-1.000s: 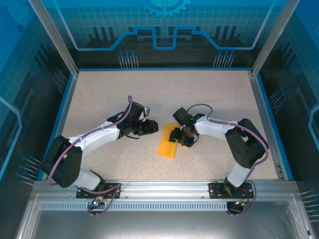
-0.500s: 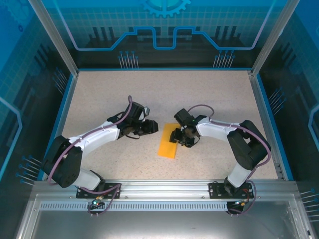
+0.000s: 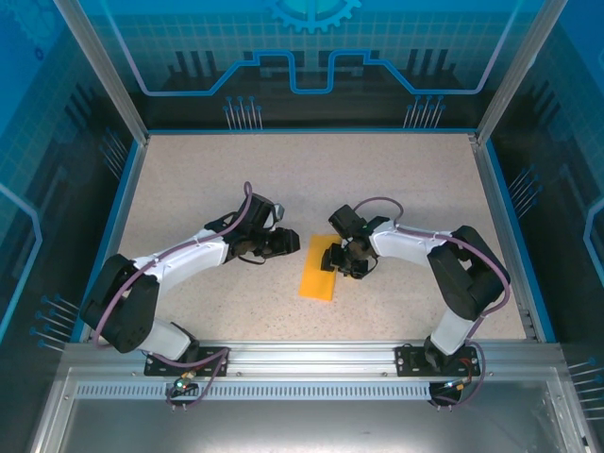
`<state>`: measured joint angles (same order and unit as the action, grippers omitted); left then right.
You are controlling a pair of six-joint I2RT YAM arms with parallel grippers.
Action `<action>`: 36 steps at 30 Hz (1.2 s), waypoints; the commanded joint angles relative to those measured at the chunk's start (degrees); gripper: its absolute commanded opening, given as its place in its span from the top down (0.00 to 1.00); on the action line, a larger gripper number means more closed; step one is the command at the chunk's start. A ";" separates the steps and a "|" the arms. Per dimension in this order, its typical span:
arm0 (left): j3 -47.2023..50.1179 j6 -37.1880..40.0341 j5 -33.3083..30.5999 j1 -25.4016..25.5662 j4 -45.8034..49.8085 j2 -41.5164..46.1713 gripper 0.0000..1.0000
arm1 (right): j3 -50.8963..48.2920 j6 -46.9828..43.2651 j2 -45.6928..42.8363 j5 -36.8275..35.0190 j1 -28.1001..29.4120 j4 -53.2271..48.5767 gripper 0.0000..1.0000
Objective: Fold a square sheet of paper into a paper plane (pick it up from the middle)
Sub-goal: Hold the square sheet of paper at the center of the table.
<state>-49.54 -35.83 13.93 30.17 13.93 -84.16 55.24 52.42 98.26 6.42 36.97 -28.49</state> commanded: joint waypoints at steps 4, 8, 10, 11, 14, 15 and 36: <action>-0.72 1.38 1.27 -0.05 1.34 -1.09 0.56 | -1.63 2.65 2.86 2.26 0.20 5.44 0.40; -0.73 1.55 1.36 -0.09 1.35 -1.09 0.57 | -0.99 1.48 3.06 1.76 0.20 4.06 0.40; -0.72 1.65 1.44 -0.07 1.35 -1.23 0.57 | -0.55 1.15 3.37 1.39 0.19 3.03 0.40; -0.65 1.65 1.49 -0.05 1.19 -1.25 0.57 | -0.51 1.17 3.48 1.15 0.29 2.75 0.40; -0.48 1.72 1.93 -0.07 0.94 -1.39 0.59 | -0.36 1.36 3.97 0.58 0.51 2.24 0.40; -0.47 1.69 2.12 -0.10 0.80 -1.44 0.59 | -0.32 1.29 4.17 0.45 0.56 2.06 0.40; -2.87 0.36 10.72 -0.09 -2.64 -7.54 0.92 | 0.55 1.71 5.98 -1.70 1.17 -0.57 0.40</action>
<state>-50.39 -35.55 21.12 30.17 12.32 -89.82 57.14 53.84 99.92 5.50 37.10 -30.74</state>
